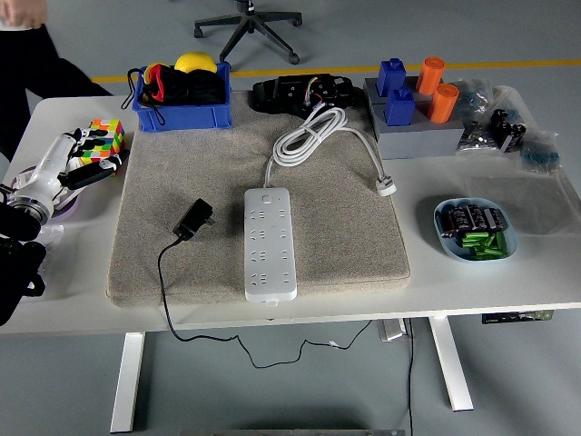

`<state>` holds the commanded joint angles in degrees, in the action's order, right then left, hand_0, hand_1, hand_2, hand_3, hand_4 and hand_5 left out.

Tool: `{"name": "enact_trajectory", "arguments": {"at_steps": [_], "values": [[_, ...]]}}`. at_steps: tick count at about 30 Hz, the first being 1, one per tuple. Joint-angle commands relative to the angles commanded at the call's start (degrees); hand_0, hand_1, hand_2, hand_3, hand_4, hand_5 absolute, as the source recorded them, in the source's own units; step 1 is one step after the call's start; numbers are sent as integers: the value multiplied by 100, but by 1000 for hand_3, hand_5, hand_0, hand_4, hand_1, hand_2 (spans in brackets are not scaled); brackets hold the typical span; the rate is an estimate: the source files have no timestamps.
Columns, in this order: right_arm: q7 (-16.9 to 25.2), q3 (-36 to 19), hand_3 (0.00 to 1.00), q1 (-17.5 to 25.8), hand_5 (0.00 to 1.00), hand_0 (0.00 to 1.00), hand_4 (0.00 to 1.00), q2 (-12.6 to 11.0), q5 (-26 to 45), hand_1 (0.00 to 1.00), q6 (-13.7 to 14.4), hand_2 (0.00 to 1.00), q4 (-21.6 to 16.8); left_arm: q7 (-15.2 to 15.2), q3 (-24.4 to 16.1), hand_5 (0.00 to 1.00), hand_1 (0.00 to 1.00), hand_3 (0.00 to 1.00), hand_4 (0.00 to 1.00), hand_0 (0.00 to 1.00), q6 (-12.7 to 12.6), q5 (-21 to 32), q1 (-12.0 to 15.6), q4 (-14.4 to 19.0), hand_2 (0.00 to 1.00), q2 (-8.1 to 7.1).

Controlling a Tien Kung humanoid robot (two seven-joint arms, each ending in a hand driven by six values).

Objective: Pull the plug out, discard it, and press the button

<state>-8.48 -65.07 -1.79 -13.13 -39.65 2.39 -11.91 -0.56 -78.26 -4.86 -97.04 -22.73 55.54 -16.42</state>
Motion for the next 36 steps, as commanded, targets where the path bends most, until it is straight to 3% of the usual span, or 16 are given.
{"name": "enact_trajectory", "arguments": {"at_steps": [16,36], "values": [[1,-62,620,9,503,750,675,15,-13,666,-5,655,-4,0,-346,510,773,777,796,798,47,-128,144,1,722,117],[3,-140,620,-10,506,750,674,37,-32,667,-7,655,-10,-87,-328,490,765,769,787,787,120,-181,199,243,714,121]]}}
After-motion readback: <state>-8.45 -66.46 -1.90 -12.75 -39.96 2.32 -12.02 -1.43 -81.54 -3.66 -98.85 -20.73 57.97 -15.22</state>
